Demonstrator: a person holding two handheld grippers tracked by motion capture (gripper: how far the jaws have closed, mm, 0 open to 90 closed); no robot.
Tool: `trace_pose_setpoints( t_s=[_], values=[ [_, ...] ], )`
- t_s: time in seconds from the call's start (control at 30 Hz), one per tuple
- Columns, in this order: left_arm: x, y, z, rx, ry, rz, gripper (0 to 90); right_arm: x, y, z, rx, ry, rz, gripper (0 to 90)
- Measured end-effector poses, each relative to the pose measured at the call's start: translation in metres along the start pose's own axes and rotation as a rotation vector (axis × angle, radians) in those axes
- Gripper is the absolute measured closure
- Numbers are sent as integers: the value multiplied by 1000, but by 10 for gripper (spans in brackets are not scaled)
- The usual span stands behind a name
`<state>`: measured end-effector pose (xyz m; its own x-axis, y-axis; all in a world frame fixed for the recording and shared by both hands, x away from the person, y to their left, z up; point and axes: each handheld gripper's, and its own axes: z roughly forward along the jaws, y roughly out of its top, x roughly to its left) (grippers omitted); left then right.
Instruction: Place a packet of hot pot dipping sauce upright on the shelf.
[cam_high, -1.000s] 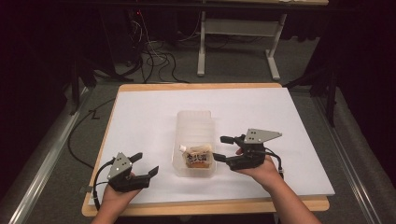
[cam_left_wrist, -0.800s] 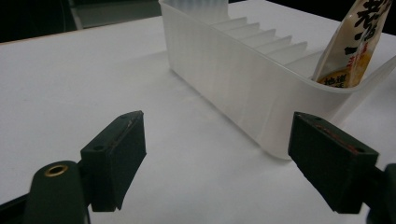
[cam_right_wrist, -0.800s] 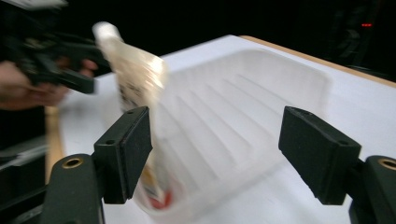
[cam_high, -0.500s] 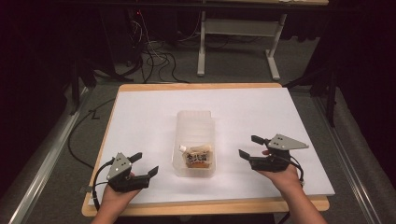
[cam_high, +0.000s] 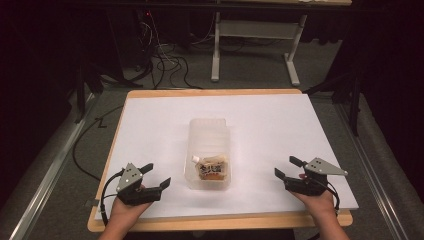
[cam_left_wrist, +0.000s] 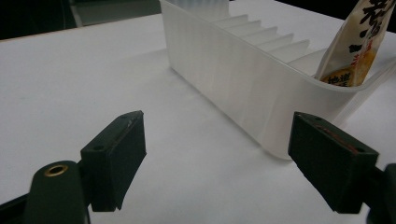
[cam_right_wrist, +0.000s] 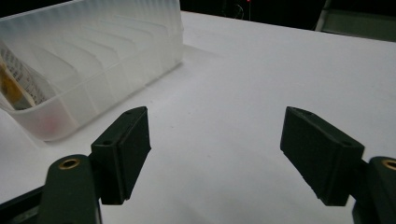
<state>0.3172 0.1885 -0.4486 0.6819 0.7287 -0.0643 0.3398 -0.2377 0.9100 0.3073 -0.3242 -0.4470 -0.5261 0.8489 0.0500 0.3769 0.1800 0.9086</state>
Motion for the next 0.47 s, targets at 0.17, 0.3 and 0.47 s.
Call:
trace_pose_setpoints(
  t_s=[0.17,0.3,0.47],
  values=[
    [1,-1,0,3,-1,-1,196,1,-2,2,8,-4,-8,264],
    [1,-1,0,0,4,-8,196,-1,-2,1,-1,-10,-1,266],
    [0,0,-2,-6,5,-2,196,-1,-3,2,3,-10,1,274]
  ],
)
